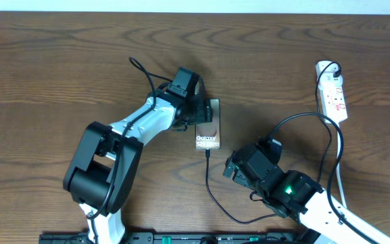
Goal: Plug charger to phone and switch on socket
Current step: 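Open the left gripper and lift it away from the phone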
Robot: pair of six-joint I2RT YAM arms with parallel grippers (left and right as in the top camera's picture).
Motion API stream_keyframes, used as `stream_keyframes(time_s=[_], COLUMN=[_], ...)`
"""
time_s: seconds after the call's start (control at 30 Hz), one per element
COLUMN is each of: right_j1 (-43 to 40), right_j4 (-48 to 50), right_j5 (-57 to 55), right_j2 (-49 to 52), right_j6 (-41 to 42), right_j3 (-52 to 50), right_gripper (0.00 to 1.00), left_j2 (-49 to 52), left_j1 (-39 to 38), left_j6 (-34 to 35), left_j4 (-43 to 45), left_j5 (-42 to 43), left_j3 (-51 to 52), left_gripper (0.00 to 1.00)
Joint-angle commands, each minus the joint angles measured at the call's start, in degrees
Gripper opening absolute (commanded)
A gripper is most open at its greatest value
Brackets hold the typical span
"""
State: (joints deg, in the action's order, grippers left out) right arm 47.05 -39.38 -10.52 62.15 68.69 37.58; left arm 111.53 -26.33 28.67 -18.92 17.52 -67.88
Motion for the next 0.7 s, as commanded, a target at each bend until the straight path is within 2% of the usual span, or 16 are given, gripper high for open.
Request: stream_keyframes(time_s=[0.0,0.17,0.27,0.33,0.37,0.4,0.5,0.53,0.6,0.67], right_j1=[-0.2,-0.2,-0.2,-0.3,-0.3,-0.7,-3.0,-4.8,-7.3,-10.1], right_j4=[-0.3,-0.9,-0.9,-0.9,-0.9,-0.8,-0.7,-0.7,-0.8,-0.9], right_j5=[-1.8,-5.8,-9.6,-12.9,-14.9,-16.6,-17.1,-16.5,-15.0,-11.6], right_j2=[0.1,0.4,1.5,2.2,2.6,2.9,2.9,2.8,2.6,2.4], right_j6=[0.7,0.7,0.7,0.7,0.7,0.7,0.4,-1.3,-4.5,-7.3], right_j3=[0.2,0.2,0.2,0.2,0.2,0.2,0.5,1.0,1.7,2.6], right_gripper=[0.99,0.99,0.99,0.8,0.66,0.47,0.25,0.13,0.09,0.12], left_j2=[0.4,-10.8,-21.2,-28.6,-32.7,-38.1,-48.5,-54.6,-60.8,-65.7], left_j1=[2.5,5.7,7.7,8.3,8.3,8.1,7.0,6.1,5.0,4.6], left_j6=[-0.7,-3.5,-3.6,-3.6,-3.6,-3.6,-3.5,-3.6,-3.6,-3.5], left_j4=[-4.4,-11.4,-17.4,-21.1,-22.8,-24.9,-27.3,-27.2,-26.9,-26.9], left_j5=[-11.5,-17.2,-20.2,-21.0,-21.6,-22.2,-22.8,-22.9,-24.7,-27.3], left_j3=[4.0,4.0,4.0,4.0,4.0,4.0,4.2,5.0,6.4,8.2], left_gripper=[0.79,0.79,0.79,0.79,0.79,0.79,0.79,0.79,0.79,0.79])
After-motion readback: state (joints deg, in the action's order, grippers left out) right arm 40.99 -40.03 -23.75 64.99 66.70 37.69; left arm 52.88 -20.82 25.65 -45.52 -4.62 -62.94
